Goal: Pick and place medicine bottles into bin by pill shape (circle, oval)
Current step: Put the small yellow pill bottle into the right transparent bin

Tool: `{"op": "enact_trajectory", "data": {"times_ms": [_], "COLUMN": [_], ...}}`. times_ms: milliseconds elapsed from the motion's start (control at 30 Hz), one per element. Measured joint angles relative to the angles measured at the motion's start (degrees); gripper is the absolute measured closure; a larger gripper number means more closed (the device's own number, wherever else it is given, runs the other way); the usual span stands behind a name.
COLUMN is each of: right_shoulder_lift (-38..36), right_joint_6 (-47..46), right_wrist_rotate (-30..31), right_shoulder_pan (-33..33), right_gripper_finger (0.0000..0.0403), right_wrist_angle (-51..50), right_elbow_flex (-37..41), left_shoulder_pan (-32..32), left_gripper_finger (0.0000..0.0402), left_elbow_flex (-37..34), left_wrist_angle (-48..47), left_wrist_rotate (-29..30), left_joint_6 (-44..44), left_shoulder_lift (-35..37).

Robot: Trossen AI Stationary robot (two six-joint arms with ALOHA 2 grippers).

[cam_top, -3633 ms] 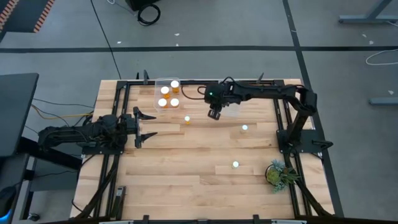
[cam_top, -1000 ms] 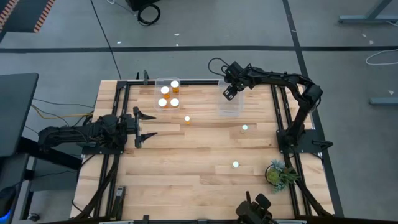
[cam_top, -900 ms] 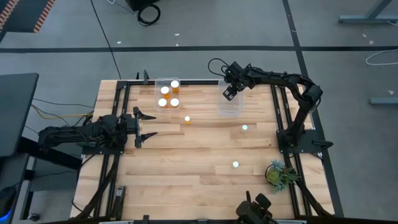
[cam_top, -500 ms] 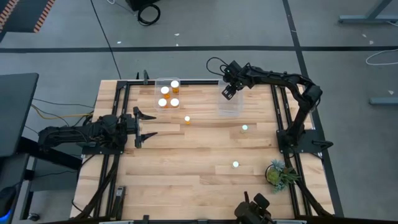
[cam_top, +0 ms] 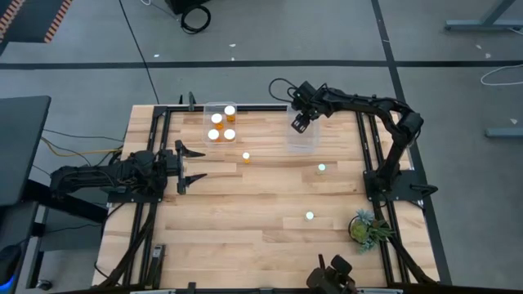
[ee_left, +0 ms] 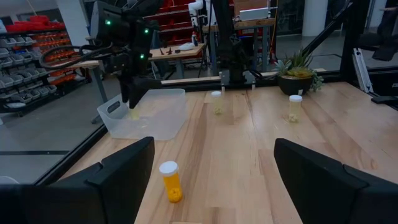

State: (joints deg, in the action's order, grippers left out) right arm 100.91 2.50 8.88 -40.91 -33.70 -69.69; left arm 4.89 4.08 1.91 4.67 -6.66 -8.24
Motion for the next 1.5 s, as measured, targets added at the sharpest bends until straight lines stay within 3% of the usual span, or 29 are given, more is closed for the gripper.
{"op": "enact_trajectory", "data": {"times_ms": [567, 733, 867, 1133, 1500], "right_shoulder_lift": [-9.2, -12.0, -12.3, -12.0, -12.0], "right_joint_6": [1.8, 0.8, 0.3, -0.7, -7.4], "right_wrist_rotate": [2.2, -0.2, -4.6, -5.1, -4.6], "right_shoulder_pan": [6.2, 10.2, 14.7, 23.6, 27.6], "right_gripper_finger": [0.0205, 0.0205, 0.0205, 0.0205, 0.0205], "right_wrist_angle": [1.1, 1.1, -1.6, -7.3, -18.6], "right_elbow_flex": [-0.1, -0.1, -0.1, -0.1, 0.0], "left_shoulder_pan": [0.0, 0.0, 0.0, 0.0, 0.0], "left_gripper_finger": [0.006, 0.006, 0.006, 0.006, 0.006], "left_elbow_flex": [0.0, 0.0, 0.0, 0.0, 0.0], "left_wrist_angle": [0.0, 0.0, 0.0, 0.0, 0.0], "left_wrist_rotate": [0.0, 0.0, 0.0, 0.0, 0.0], "left_joint_6": [0.0, 0.0, 0.0, 0.0, 0.0], "left_shoulder_lift": [0.0, 0.0, 0.0, 0.0, 0.0]}}
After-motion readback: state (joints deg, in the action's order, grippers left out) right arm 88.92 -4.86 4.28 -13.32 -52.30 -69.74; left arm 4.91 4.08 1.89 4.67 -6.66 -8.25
